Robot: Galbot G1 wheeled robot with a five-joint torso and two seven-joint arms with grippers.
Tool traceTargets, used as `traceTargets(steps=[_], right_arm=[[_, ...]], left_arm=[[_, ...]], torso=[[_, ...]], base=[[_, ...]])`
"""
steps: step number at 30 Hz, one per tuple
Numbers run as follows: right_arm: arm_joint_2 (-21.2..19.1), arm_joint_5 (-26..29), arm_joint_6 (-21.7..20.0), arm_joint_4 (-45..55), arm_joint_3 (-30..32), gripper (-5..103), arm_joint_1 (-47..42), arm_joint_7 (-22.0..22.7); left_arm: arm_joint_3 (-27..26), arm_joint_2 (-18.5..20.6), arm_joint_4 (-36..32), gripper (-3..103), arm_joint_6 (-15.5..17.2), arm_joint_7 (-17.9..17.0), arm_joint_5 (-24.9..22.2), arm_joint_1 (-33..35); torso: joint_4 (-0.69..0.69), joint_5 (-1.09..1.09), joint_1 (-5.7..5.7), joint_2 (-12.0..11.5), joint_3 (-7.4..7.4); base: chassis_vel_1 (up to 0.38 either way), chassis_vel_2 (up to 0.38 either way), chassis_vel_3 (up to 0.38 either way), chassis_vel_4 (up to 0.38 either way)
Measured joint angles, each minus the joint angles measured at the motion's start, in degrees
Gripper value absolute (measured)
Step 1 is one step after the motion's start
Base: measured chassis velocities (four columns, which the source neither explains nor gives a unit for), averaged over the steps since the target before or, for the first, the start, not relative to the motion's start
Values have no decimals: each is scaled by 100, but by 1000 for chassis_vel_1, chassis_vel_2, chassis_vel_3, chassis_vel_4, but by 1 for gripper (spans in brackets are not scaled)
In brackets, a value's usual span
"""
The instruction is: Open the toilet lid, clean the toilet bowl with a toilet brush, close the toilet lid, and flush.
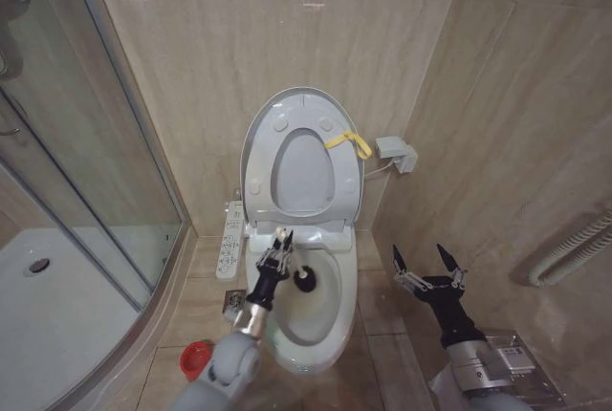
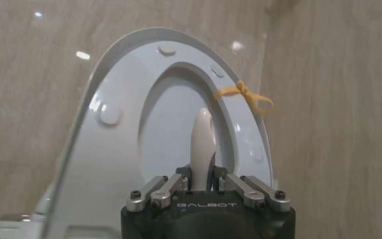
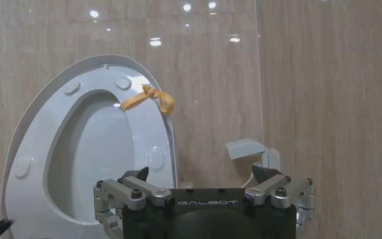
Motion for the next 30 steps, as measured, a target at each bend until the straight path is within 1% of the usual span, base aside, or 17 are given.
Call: traceTargets(steps=[2,3,7,9,11,13,15,17,19,22,23,25,28,29,30], right_arm=[[0,0,0,0,0,100,0,0],[0,0,0,0,0,100,0,0],[0,0,0,0,0,100,0,0],[0,0,0,0,0,100,0,0],[0,0,0,0,0,100,0,0],[0,0,0,0,0,100,0,0],[0,0,0,1,0,100,0,0],[0,0,0,0,0,100,0,0],[0,0,0,0,0,100,0,0],[0,0,0,0,0,100,0,0],[0,0,0,0,0,100,0,0],[0,0,0,0,0,100,0,0],[0,0,0,0,0,100,0,0],[0,0,0,0,0,100,0,0],[0,0,0,0,0,100,0,0]], left_arm=[[-197,163,-99,20,-72,98,190,239],[-197,163,-99,20,-72,98,190,239],[-481,332,-290,20,-166,190,563,548],[-547,341,-346,20,-178,197,590,618],[-597,346,-408,20,-191,201,588,672],[-697,336,-665,20,-254,210,461,789],[-704,333,-722,20,-267,211,413,801],[-709,328,-1033,20,-286,254,245,824],[-716,345,-1156,20,-287,293,221,858],[-835,428,-1426,20,-332,444,219,1083],[-965,452,-1587,20,-360,495,292,1245],[-1056,454,-1692,20,-368,507,371,1337],[-1470,421,-2052,20,-381,506,718,1648],[-1470,421,-2052,20,-381,506,718,1648],[-1707,388,-2265,20,-330,488,886,1832]], torso=[[0,1,0,0,0],[0,1,0,0,0],[-2,1,0,0,0],[-1,0,0,0,0],[-2,0,0,0,0],[-1,2,0,0,0],[-1,2,0,0,0],[-2,1,0,0,0],[-2,1,0,0,0],[-2,1,0,0,0],[-1,1,0,0,0],[0,0,0,0,0],[0,1,0,0,0],[0,1,0,0,0],[-2,1,0,0,0]], base=[[0,0,0,0],[0,0,0,0],[0,0,0,0],[0,0,0,0],[0,0,0,0],[0,0,0,0],[0,0,0,0],[0,0,0,0],[0,0,0,0],[0,0,0,0],[0,0,0,0],[0,0,0,0],[0,0,0,0],[0,0,0,0],[0,0,0,0]])
